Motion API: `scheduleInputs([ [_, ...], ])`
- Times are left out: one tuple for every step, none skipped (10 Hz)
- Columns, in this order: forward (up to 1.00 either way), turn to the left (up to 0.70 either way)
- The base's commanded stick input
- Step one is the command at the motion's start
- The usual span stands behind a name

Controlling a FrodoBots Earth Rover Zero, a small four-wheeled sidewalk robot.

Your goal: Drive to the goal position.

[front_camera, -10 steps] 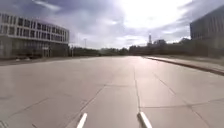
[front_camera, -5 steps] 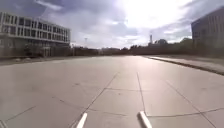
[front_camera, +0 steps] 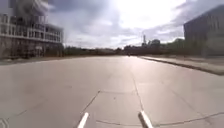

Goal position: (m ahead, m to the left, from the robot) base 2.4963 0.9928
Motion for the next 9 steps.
scheduleInputs([
  [0.50,0.00],
  [0.50,0.00],
  [0.50,0.00],
  [0.50,0.00],
  [0.50,0.00],
  [0.50,0.00],
  [0.50,0.00],
  [0.50,0.00],
  [0.50,0.00],
])
